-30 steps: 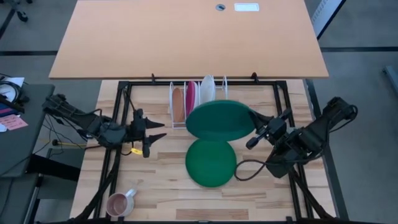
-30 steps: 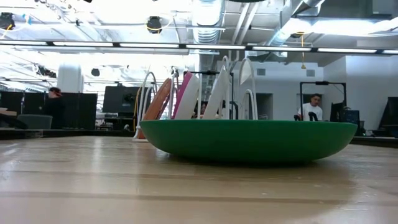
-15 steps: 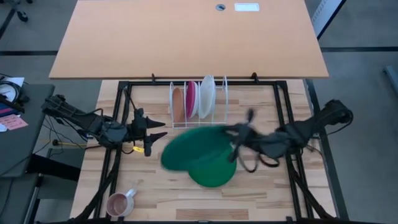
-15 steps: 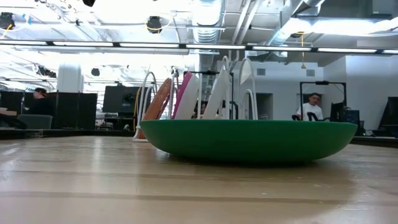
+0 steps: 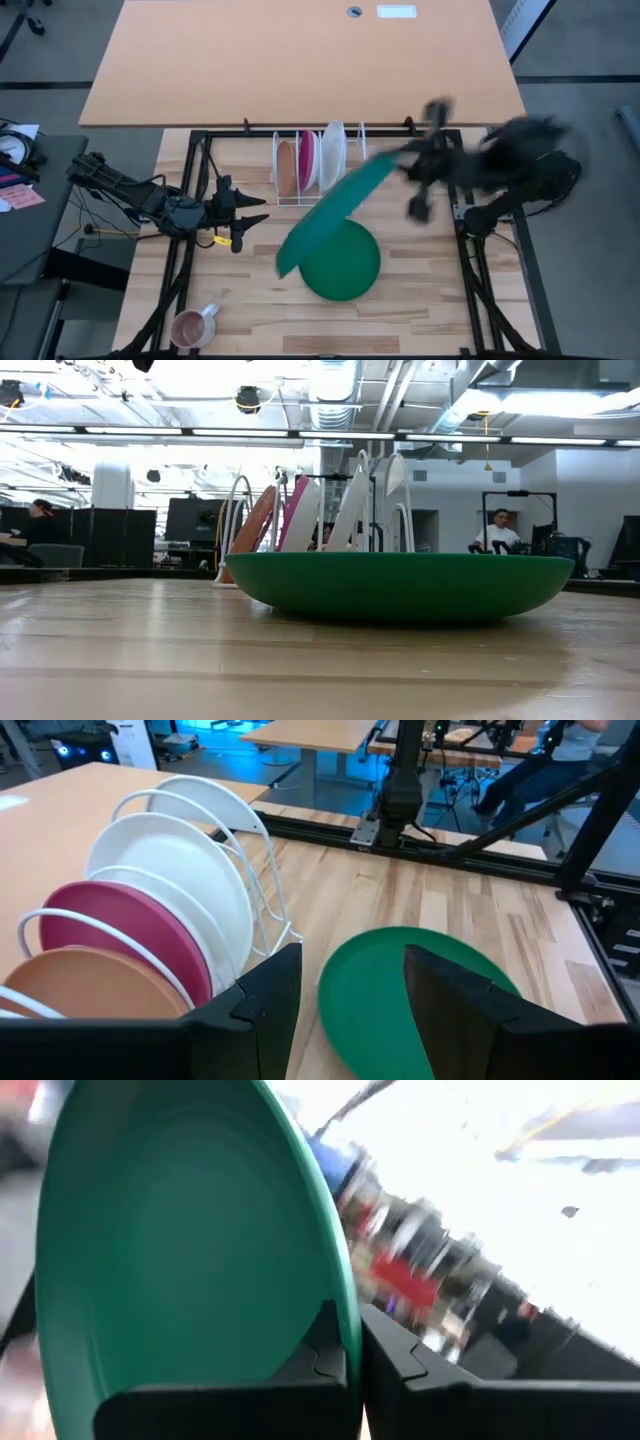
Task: Sort dishes
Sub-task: Put the dark green plate in the dish rack
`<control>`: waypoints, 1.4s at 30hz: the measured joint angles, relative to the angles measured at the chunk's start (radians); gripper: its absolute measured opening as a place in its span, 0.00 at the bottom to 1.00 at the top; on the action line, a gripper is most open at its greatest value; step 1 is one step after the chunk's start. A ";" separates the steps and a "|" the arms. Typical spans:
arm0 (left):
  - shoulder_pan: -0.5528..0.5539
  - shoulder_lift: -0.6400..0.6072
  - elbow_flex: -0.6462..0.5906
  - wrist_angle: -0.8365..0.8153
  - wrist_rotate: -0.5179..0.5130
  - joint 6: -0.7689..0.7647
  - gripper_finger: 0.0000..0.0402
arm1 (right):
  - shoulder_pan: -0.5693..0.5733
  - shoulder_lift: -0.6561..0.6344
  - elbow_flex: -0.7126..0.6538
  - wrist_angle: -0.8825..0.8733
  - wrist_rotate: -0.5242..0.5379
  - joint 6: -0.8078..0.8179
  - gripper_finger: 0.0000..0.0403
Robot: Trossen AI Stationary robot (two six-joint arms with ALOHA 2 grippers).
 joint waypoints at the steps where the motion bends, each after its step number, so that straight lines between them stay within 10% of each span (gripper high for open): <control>1: 0.000 0.000 0.000 0.000 0.000 -0.002 0.43 | -0.002 -0.004 0.033 0.021 0.013 0.037 0.03; 9: 0.000 0.001 0.000 0.000 0.001 -0.047 0.43 | -0.067 0.001 0.154 0.243 0.539 -0.073 0.02; 21: 0.000 0.001 0.000 -0.038 0.024 -0.053 0.43 | -0.034 -0.086 0.127 -0.473 0.521 0.459 0.02; 32: 0.000 0.001 0.000 -0.035 0.026 -0.059 0.43 | 0.136 -0.151 -0.332 -0.785 0.746 0.954 0.02; 42: 0.000 0.001 0.000 -0.008 0.030 -0.039 0.43 | 0.282 -0.472 -0.813 -0.827 0.838 1.401 0.02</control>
